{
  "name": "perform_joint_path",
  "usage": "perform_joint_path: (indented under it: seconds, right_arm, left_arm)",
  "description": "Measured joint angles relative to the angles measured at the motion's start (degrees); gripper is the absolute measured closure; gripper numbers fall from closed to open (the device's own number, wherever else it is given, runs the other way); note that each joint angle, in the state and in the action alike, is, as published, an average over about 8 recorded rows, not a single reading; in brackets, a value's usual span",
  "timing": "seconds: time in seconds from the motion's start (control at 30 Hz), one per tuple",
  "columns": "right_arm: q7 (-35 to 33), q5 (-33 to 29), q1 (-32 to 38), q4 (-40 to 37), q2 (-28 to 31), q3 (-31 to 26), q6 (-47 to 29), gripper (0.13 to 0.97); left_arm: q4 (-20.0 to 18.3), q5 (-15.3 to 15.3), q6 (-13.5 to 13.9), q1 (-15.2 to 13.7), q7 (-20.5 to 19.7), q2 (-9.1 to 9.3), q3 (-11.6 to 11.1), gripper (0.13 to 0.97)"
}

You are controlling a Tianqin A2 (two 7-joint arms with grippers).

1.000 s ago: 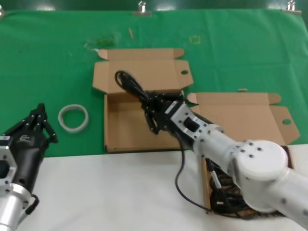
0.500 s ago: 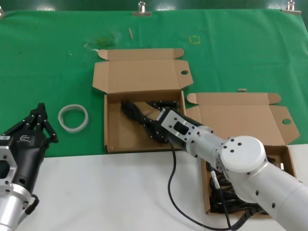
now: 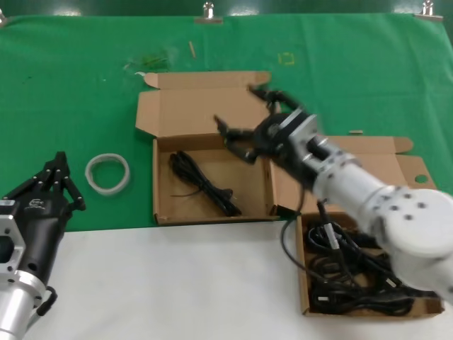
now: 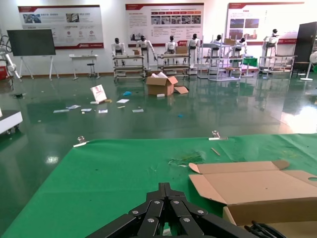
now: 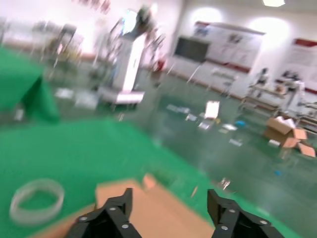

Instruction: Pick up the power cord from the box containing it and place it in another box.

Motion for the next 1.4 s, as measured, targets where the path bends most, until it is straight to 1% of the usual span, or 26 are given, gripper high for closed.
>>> perform_joint_path:
  seconds: [0.1, 0.2, 0.53, 0.63, 0.8, 0.9, 0.93, 1.1, 1.2, 1.33, 1.4]
  right_arm:
    - [2.8, 1.9, -2.0, 6.1, 3.2, 2.5, 0.6, 0.669]
    - [4.2, 2.9, -3.3, 9.4, 4.8, 4.1, 0.7, 0.669]
    - [4.5, 2.3, -6.2, 10.9, 4.2, 7.7, 0.8, 0.669]
    - [4.5, 1.8, -7.5, 11.3, 3.7, 9.2, 0.8, 0.501]
    - [4.5, 1.1, -9.8, 12.0, 2.9, 12.0, 0.9, 0.22]
    - [4.5, 0.6, -11.3, 12.5, 2.3, 13.7, 0.9, 0.201]
    - [4.5, 0.5, -11.7, 12.6, 2.1, 14.3, 1.0, 0.191]
    - [4.5, -0.3, -14.2, 13.3, 1.3, 17.2, 1.0, 0.143]
    - [4.5, -0.8, -15.6, 13.8, 0.7, 18.9, 1.1, 0.14]
    - [4.5, -1.4, -17.5, 14.3, 0.0, 21.2, 1.2, 0.133]
    - [4.5, -1.7, -18.5, 14.6, -0.4, 22.4, 1.2, 0.129]
  left_arm:
    - [0.0, 0.0, 0.0, 0.0, 0.0, 0.0, 0.0, 0.957]
    - [0.0, 0.0, 0.0, 0.0, 0.0, 0.0, 0.0, 0.957]
    - [0.0, 0.0, 0.0, 0.0, 0.0, 0.0, 0.0, 0.957]
    - [0.0, 0.0, 0.0, 0.0, 0.0, 0.0, 0.0, 0.957]
    - [0.0, 0.0, 0.0, 0.0, 0.0, 0.0, 0.0, 0.881]
    - [0.0, 0.0, 0.0, 0.0, 0.0, 0.0, 0.0, 0.835]
    - [0.0, 0.0, 0.0, 0.0, 0.0, 0.0, 0.0, 0.835]
    - [0.0, 0.0, 0.0, 0.0, 0.0, 0.0, 0.0, 0.735]
    - [0.0, 0.0, 0.0, 0.0, 0.0, 0.0, 0.0, 0.674]
    - [0.0, 0.0, 0.0, 0.0, 0.0, 0.0, 0.0, 0.674]
    - [0.0, 0.0, 0.0, 0.0, 0.0, 0.0, 0.0, 0.62]
